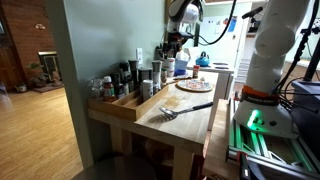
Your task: Put the container with a green lid in the wooden tray on the left
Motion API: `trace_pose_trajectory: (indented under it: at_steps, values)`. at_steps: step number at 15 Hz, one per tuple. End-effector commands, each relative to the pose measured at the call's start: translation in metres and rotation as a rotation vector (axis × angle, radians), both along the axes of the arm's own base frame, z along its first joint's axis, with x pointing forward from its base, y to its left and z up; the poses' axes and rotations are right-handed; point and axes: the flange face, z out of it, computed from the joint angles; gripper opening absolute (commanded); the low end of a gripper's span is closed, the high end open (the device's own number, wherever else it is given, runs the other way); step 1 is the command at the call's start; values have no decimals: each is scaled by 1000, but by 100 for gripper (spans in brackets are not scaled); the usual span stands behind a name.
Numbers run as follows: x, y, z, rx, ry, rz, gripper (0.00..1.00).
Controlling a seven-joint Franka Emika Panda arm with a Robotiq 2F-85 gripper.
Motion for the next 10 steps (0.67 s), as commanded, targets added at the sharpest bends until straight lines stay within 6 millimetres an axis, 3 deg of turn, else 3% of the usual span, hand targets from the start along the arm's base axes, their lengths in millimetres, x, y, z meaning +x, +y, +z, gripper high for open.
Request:
trace_pose_trajectory:
  at_steps: [1,4,10]
  values:
    - [16,-23,-36,32,-14,-19,100]
    - [26,-34,-59,50,-31,-51,100]
    - [54,-51,-82,83,-31,-108,100]
